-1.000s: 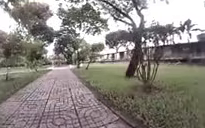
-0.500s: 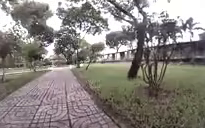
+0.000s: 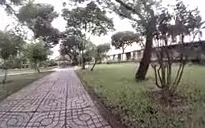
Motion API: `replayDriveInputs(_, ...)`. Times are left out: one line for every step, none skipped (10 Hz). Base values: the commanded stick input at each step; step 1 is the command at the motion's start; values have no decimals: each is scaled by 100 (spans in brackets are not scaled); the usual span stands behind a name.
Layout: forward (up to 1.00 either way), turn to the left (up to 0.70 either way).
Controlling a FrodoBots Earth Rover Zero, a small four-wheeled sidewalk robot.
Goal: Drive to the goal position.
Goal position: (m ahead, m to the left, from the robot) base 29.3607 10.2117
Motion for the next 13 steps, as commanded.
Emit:
replayDriveInputs(50, 27)
replayDriveInputs(50, 27)
replayDriveInputs(50, 27)
replayDriveInputs(50, 14)
replayDriveInputs(50, 0)
replayDriveInputs(50, 0)
replayDriveInputs(50, 0)
replayDriveInputs(50, 0)
replayDriveInputs(50, 0)
replayDriveInputs(50, 0)
replayDriveInputs(50, 0)
replayDriveInputs(50, 0)
replayDriveInputs(50, 0)
